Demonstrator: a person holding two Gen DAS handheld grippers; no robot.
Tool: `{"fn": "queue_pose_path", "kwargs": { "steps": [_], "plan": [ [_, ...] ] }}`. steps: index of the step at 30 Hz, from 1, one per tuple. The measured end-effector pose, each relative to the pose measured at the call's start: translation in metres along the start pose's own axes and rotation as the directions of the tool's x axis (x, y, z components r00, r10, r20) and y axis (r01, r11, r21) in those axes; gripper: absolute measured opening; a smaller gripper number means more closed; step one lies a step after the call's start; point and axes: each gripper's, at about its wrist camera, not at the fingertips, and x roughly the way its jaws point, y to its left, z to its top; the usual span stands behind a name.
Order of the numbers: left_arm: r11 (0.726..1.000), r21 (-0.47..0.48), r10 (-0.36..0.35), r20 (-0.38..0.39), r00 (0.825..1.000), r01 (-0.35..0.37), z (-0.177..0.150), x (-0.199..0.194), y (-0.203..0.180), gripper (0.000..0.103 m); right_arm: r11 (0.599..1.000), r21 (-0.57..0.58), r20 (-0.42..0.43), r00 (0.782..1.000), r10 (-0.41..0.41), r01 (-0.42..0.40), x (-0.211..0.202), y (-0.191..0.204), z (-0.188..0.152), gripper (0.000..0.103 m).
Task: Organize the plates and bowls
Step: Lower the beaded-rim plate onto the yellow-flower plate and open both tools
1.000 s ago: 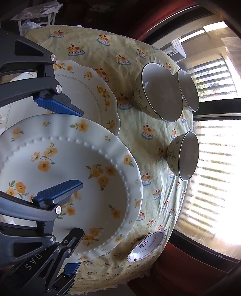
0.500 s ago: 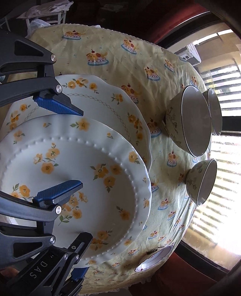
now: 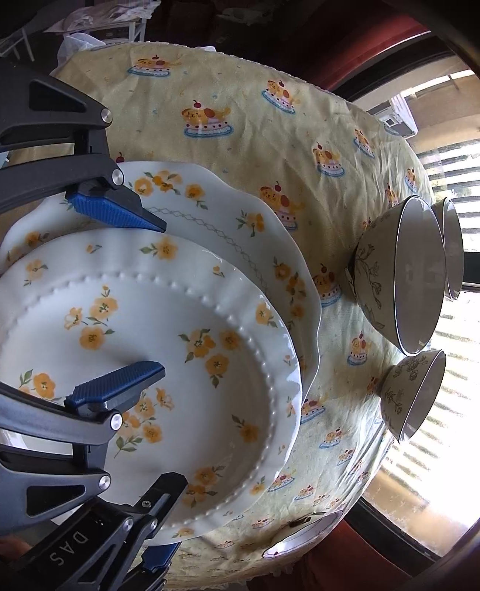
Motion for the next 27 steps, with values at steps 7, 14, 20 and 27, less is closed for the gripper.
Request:
{"fn": "queue_pose_path", "kwargs": {
  "steps": [7, 14, 20, 27],
  "plan": [
    [0.998, -0.006, 0.059, 0.004, 0.998, -0.059, -0.001, -0.001, -0.002, 0.072, 1.0, -0.007, -0.02, 1.0, -0.006, 0.006, 0.009, 0.0, 0.0, 0.059],
    [0.989, 0.056, 0.137, 0.003, 0.991, -0.137, 0.004, 0.002, -0.012, 0.072, 0.999, 0.028, -0.048, 0.998, 0.047, -0.045, 0.012, -0.002, -0.006, 0.059],
    [0.991, 0.081, 0.108, 0.031, 0.994, -0.11, 0.01, -0.008, -0.011, 0.071, 0.998, 0.044, -0.003, 0.999, 0.053, -0.053, -0.005, -0.007, -0.009, 0.059],
    [0.996, 0.082, 0.031, 0.052, 0.998, -0.035, 0.006, -0.024, -0.003, 0.071, 0.997, 0.066, -0.02, 0.999, 0.048, -0.046, -0.006, -0.009, -0.017, 0.039]
  ]
}}
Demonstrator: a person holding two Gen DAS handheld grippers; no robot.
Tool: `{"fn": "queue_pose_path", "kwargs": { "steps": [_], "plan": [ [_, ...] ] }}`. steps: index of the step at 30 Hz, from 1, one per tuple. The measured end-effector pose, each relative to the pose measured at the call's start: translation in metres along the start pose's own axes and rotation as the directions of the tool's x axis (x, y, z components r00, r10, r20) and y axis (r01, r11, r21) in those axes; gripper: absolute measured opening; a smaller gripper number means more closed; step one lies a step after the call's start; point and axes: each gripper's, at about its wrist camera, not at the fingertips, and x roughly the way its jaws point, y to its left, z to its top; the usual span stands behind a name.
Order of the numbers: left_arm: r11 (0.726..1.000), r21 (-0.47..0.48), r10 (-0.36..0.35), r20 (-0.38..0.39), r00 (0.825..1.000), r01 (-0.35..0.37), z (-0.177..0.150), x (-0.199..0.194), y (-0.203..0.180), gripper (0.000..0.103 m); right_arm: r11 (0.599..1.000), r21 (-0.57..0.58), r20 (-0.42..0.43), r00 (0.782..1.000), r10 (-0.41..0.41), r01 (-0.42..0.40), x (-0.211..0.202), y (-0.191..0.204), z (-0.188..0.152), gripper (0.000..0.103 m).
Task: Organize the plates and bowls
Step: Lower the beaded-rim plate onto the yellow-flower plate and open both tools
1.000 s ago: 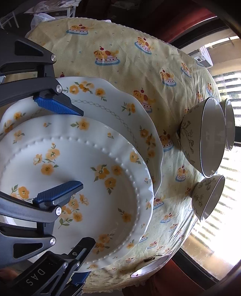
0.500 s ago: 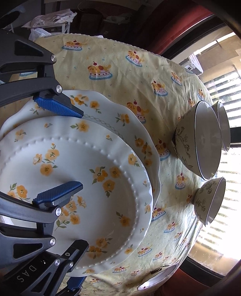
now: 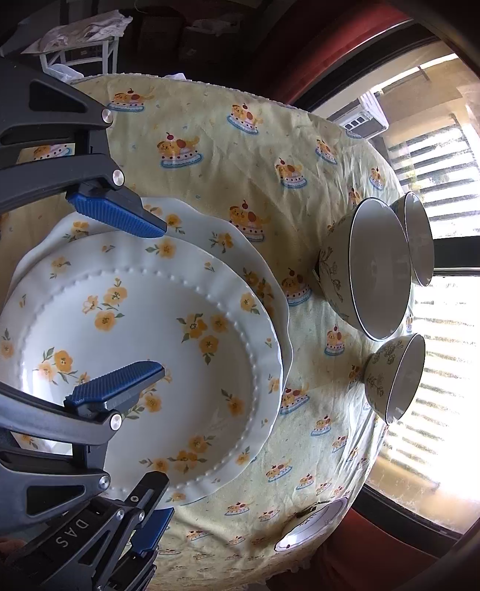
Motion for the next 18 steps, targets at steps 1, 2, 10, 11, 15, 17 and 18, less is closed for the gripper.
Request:
{"fn": "queue_pose_path", "kwargs": {
  "steps": [1, 2, 10, 11, 15, 17, 18],
  "plan": [
    [1.0, 0.003, -0.001, -0.003, 1.0, 0.001, -0.001, 0.0, 0.0, 0.071, 1.0, 0.004, -0.004, 1.0, 0.001, -0.001, 0.001, 0.0, 0.0, 0.039],
    [1.0, 0.005, -0.002, -0.006, 1.0, 0.002, -0.002, 0.0, 0.001, 0.071, 1.0, 0.007, -0.009, 1.0, 0.004, -0.004, 0.003, 0.001, -0.001, 0.039],
    [1.0, 0.016, -0.005, -0.008, 1.0, 0.005, -0.01, -0.003, 0.01, 0.071, 1.0, 0.004, -0.028, 1.0, -0.005, 0.005, 0.012, 0.018, -0.005, 0.039],
    [1.0, 0.019, -0.006, -0.008, 1.0, 0.006, -0.01, -0.004, 0.011, 0.071, 1.0, 0.009, -0.027, 1.0, -0.012, 0.012, 0.012, 0.018, -0.005, 0.039],
    [0.999, 0.032, -0.026, -0.014, 1.0, 0.026, -0.011, -0.005, 0.011, 0.071, 0.999, 0.043, -0.019, 1.0, -0.016, 0.017, 0.009, 0.017, -0.007, 0.04],
    [0.999, 0.039, -0.035, -0.016, 0.999, 0.036, -0.009, -0.007, 0.01, 0.072, 0.999, 0.053, -0.007, 1.0, -0.008, 0.008, 0.003, 0.017, -0.008, 0.046],
    [0.998, 0.042, -0.041, -0.015, 0.999, 0.042, -0.008, -0.008, 0.01, 0.072, 0.999, 0.052, 0.003, 1.0, -0.001, 0.001, -0.001, 0.018, -0.008, 0.05]
  ]
}}
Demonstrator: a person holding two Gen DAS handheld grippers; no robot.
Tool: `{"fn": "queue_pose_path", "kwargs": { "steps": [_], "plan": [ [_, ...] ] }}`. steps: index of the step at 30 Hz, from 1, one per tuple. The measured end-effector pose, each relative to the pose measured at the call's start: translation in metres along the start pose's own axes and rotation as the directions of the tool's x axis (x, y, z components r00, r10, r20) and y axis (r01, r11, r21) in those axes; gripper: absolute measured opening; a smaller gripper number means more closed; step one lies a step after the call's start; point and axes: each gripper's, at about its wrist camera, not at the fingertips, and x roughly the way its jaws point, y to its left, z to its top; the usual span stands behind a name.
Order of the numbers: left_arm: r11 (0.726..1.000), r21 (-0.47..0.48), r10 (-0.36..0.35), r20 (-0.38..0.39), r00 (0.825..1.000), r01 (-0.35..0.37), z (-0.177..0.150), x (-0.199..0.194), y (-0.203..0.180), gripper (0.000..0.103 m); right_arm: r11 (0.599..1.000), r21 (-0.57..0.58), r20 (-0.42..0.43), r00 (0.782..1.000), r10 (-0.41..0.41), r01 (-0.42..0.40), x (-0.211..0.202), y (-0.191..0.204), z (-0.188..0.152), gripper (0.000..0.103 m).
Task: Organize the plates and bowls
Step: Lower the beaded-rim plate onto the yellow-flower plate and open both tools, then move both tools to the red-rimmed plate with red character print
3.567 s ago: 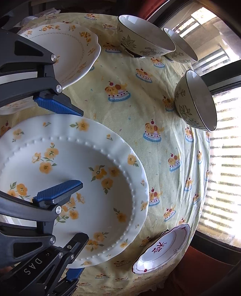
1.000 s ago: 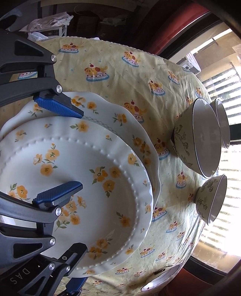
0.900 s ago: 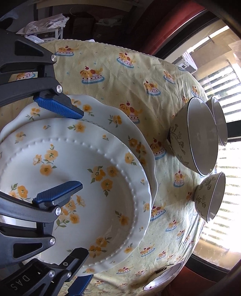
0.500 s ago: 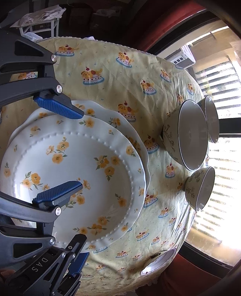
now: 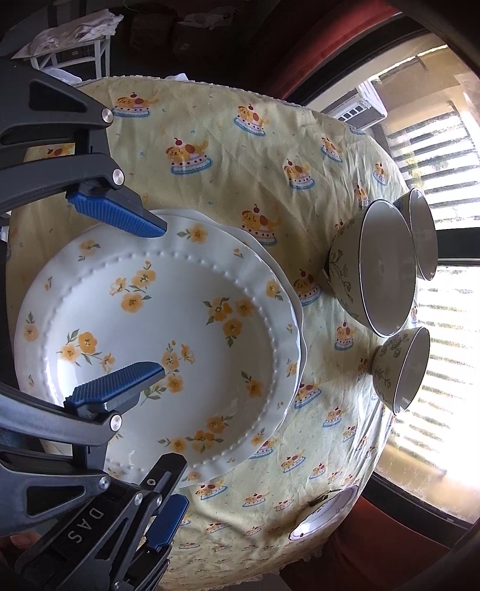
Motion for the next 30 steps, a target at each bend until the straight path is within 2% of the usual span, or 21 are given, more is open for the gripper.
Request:
{"fn": "queue_pose_path", "kwargs": {
  "steps": [1, 7, 14, 21, 30],
  "plan": [
    [1.0, 0.001, -0.001, 0.002, 1.0, 0.001, 0.002, -0.002, 0.0, 0.074, 1.0, 0.0, 0.014, 1.0, 0.007, -0.007, -0.005, 0.001, 0.0, 0.056],
    [0.999, -0.004, -0.038, 0.026, 0.999, 0.038, 0.019, -0.015, -0.004, 0.08, 1.0, 0.028, 0.074, 0.997, -0.008, 0.006, -0.03, -0.008, 0.008, 0.062],
    [1.0, 0.009, -0.017, 0.086, 0.996, 0.016, 0.042, -0.025, -0.026, 0.086, 0.999, 0.041, 0.143, 0.99, -0.002, -0.004, -0.046, -0.031, 0.029, 0.071],
    [1.0, -0.003, 0.004, 0.133, 0.991, -0.004, 0.065, -0.03, -0.063, 0.089, 0.999, 0.039, 0.172, 0.985, 0.019, -0.026, -0.055, -0.074, 0.059, 0.071],
    [0.999, -0.049, -0.002, 0.158, 0.987, 0.01, 0.101, -0.027, -0.125, 0.089, 1.0, 0.0, 0.193, 0.981, 0.03, -0.031, -0.065, -0.14, 0.102, 0.071]
  ]
}}
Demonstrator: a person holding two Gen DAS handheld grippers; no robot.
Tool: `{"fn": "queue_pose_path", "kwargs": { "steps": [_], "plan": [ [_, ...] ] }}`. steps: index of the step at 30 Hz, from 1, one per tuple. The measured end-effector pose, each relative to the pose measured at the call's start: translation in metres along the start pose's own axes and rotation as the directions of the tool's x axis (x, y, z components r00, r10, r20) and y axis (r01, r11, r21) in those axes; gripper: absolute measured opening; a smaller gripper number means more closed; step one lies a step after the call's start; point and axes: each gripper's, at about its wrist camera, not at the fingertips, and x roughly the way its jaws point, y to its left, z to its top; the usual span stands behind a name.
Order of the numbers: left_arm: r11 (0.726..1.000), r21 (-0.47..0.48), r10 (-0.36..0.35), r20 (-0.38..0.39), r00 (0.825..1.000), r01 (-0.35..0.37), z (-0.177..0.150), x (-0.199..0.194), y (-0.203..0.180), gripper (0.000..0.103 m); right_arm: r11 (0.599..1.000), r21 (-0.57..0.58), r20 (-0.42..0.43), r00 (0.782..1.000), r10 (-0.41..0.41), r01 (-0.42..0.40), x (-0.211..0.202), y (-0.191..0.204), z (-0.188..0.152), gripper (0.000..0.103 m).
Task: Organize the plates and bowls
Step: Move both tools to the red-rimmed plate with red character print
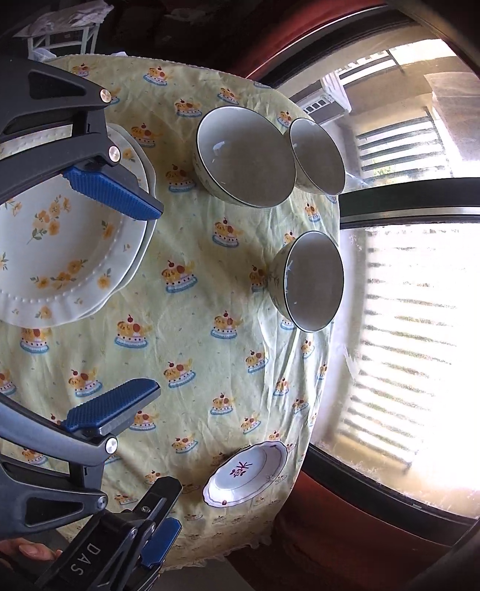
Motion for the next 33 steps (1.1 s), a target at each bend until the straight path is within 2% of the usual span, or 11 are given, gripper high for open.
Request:
{"fn": "queue_pose_path", "kwargs": {
  "steps": [13, 16, 23, 33],
  "plan": [
    [1.0, 0.007, 0.029, 0.005, 1.0, -0.029, 0.036, 0.032, -0.106, 0.089, 0.999, -0.022, 0.036, 0.998, 0.046, -0.046, 0.015, -0.096, 0.056, 0.071],
    [0.999, 0.007, 0.044, -0.002, 0.999, -0.044, 0.044, 0.042, -0.13, 0.089, 0.999, -0.033, 0.057, 0.998, 0.02, -0.018, 0.019, -0.116, 0.068, 0.071],
    [0.997, -0.026, 0.066, -0.005, 0.998, -0.066, 0.067, 0.062, -0.175, 0.088, 0.998, -0.05, 0.077, 0.996, 0.034, -0.031, 0.034, -0.163, 0.094, 0.071],
    [0.996, 0.028, 0.09, 0.02, 0.996, -0.091, 0.093, 0.1, -0.223, 0.087, 0.998, -0.053, 0.073, 0.997, 0.034, -0.031, 0.072, -0.21, 0.129, 0.071]
  ]
}}
